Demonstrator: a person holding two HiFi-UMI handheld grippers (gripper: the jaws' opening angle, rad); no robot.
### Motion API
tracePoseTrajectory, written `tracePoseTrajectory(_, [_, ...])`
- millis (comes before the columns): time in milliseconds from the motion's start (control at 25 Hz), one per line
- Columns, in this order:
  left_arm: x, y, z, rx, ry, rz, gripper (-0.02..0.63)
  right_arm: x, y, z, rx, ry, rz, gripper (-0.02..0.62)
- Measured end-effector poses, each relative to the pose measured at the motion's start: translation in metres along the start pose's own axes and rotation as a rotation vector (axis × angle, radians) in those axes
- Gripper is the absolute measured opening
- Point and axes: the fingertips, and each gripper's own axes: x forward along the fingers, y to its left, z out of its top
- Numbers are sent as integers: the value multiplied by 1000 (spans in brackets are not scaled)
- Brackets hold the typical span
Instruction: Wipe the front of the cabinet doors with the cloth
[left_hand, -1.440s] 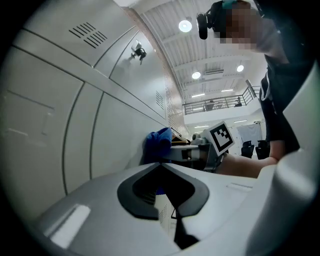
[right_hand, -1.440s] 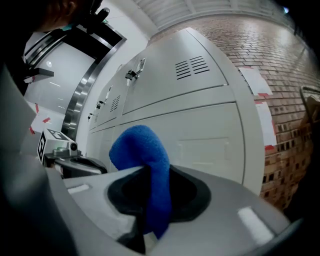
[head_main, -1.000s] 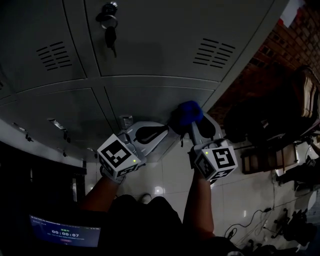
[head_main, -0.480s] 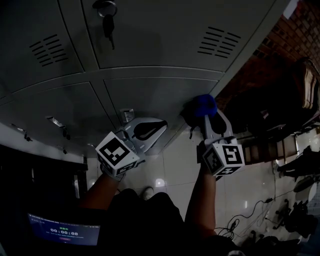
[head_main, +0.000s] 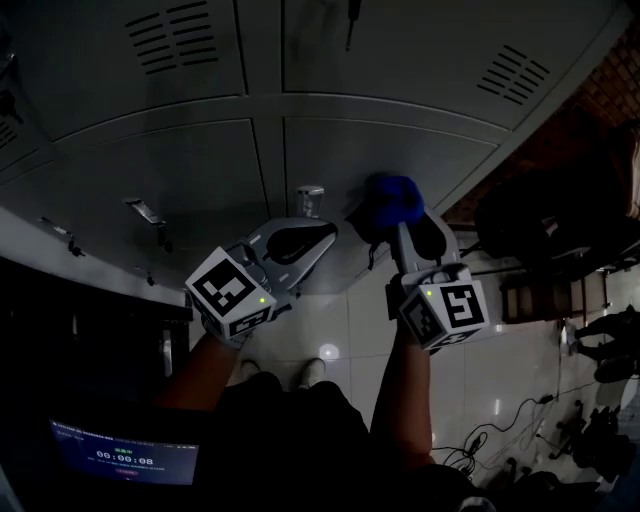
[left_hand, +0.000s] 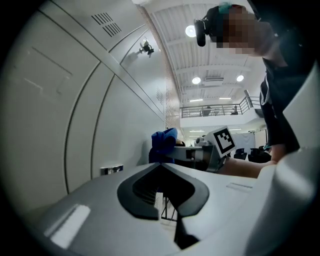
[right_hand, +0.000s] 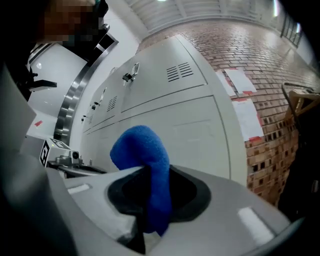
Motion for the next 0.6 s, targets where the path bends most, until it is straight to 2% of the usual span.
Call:
tracePoseTrajectory(440, [-68, 20, -10, -16, 19, 103, 2, 45, 108, -29, -26, 34, 207, 78])
tracePoseTrajectory(600, [-87, 28, -9, -11, 26, 156, 2, 61, 126, -42, -42, 60, 238, 78])
